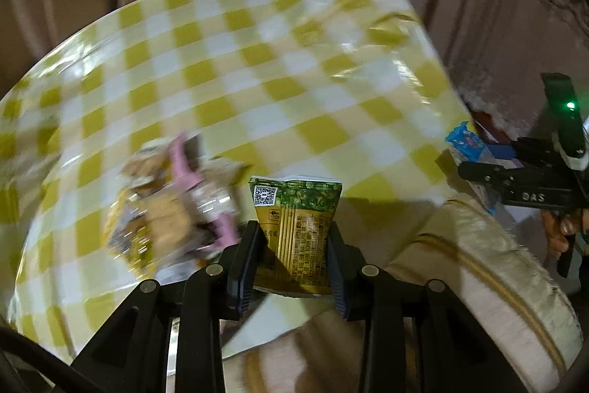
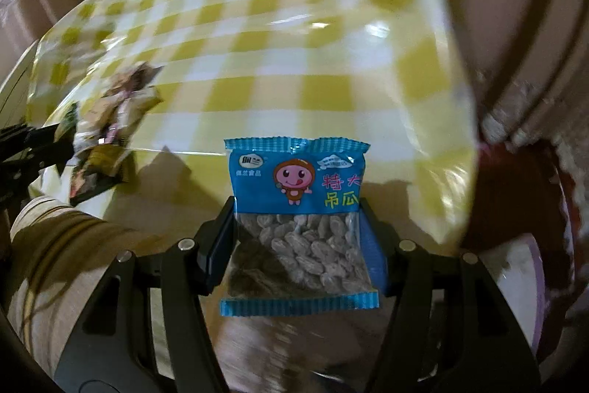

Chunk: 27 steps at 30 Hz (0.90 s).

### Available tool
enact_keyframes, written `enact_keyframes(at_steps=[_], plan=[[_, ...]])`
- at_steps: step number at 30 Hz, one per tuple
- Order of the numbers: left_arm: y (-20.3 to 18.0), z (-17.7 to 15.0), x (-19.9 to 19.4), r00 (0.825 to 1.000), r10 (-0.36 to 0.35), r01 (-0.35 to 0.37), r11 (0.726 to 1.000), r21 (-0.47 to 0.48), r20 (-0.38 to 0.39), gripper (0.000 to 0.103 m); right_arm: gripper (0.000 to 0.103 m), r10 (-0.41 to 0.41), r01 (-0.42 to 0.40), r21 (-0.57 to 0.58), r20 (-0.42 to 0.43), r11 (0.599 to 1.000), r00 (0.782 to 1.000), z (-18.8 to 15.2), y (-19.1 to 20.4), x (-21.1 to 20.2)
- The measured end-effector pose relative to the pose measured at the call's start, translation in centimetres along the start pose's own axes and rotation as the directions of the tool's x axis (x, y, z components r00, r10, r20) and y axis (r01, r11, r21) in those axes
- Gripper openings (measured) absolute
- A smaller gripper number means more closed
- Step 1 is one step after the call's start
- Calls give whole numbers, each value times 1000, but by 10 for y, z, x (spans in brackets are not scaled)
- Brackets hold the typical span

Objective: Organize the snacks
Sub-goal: 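Carry both packets over the white box and open both tools to release them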

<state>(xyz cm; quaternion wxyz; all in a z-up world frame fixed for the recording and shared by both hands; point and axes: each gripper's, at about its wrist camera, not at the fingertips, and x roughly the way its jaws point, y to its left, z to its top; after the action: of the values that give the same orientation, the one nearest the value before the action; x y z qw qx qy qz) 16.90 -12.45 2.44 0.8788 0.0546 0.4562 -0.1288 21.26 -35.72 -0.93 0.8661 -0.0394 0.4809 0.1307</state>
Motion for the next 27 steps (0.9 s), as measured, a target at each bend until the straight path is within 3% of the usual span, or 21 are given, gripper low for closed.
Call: enact_keyframes(at_steps=[9, 16, 23, 27], plan=[[-83, 25, 9, 989, -147, 148, 978, 145, -19, 35, 65, -80, 81, 109, -21, 991, 997, -35, -59, -20], [-144, 33, 20, 966, -243, 256, 935, 245, -84, 35, 65, -105, 114, 181, -61, 977, 993, -63, -89, -20], [-185, 37, 33, 949, -279, 311, 896, 317, -145, 35, 65, -130, 148, 236, -88, 960, 988, -85, -114, -26], [-203, 37, 37, 928, -323, 368, 872, 323, -185, 35, 65, -140, 160, 255, -94, 953, 986, -92, -124, -30]])
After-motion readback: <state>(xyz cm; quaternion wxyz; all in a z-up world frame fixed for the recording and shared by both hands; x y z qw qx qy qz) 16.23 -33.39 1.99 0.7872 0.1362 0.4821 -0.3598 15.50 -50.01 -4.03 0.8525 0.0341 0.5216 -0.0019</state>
